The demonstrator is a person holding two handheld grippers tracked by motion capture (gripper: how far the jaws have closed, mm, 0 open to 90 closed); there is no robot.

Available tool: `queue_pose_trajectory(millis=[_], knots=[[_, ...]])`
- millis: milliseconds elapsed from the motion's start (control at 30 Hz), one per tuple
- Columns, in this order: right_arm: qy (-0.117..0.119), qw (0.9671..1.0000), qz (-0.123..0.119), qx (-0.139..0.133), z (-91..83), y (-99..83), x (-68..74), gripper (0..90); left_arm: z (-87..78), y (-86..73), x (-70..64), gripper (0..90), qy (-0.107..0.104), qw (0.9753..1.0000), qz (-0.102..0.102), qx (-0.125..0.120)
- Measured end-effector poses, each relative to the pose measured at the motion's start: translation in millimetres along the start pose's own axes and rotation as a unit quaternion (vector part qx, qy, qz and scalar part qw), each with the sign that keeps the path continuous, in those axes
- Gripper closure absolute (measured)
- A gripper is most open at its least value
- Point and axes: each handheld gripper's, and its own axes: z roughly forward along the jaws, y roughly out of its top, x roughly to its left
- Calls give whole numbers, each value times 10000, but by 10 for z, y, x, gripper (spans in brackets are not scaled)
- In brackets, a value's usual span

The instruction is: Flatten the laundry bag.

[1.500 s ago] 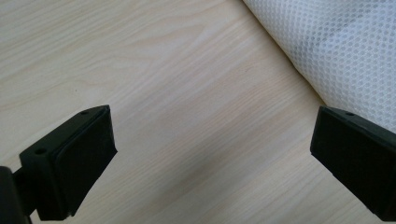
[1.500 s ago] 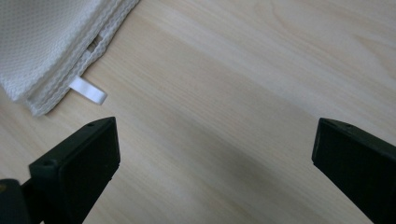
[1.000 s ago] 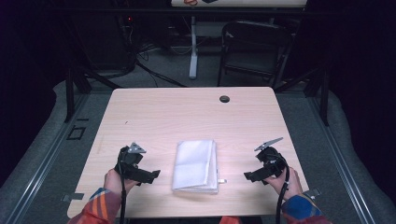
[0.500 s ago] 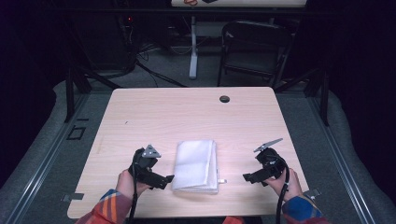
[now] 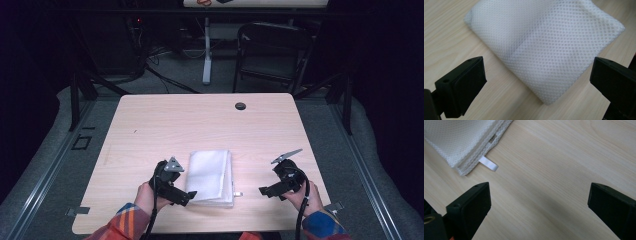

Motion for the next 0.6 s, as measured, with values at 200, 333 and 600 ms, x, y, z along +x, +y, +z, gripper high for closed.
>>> queue_pose_trajectory(millis=[200, 333, 600], knots=[[-18, 10000, 55, -28, -10, -13, -12, 61, 114, 75, -109, 9, -156, 9996, 226, 66], [-12, 10000, -8, 30, -2, -4, -9, 62, 163, 94, -162, 14, -163, 9992, 337, 141], [55, 9999, -27, 139, 24, 3, 10, 67, 213, 111, -196, 29, -240, 9986, 449, 168]])
